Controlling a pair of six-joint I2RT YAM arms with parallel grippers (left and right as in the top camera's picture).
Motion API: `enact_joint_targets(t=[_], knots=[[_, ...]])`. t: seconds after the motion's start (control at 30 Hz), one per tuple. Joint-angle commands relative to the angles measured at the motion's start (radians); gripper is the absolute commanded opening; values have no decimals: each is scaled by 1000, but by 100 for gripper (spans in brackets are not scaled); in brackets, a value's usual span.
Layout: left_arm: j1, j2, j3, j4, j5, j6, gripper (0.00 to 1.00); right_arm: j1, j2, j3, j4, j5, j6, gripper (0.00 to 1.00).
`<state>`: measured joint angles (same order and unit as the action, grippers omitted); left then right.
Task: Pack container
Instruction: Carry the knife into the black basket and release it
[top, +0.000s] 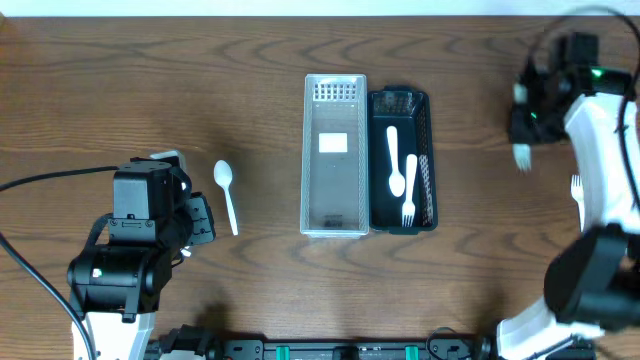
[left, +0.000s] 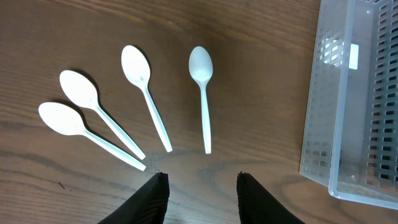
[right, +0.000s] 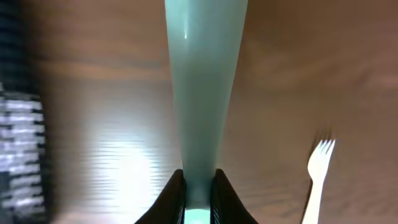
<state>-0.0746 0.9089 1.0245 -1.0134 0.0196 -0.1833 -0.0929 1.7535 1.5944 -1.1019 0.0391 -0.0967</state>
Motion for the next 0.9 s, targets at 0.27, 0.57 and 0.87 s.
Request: enact_joint_targets(t=[0.27,0.57,0.87], knots=[[0,0,16,-18,-4,5,39,364,-65,-24,6,-13,542,1],[0,0,16,-26,-4,5,39,467,106,-166,112,-13,504,4],[0,0,15,-25,-5,5,39,473,169,-158,123,-18,465,47]])
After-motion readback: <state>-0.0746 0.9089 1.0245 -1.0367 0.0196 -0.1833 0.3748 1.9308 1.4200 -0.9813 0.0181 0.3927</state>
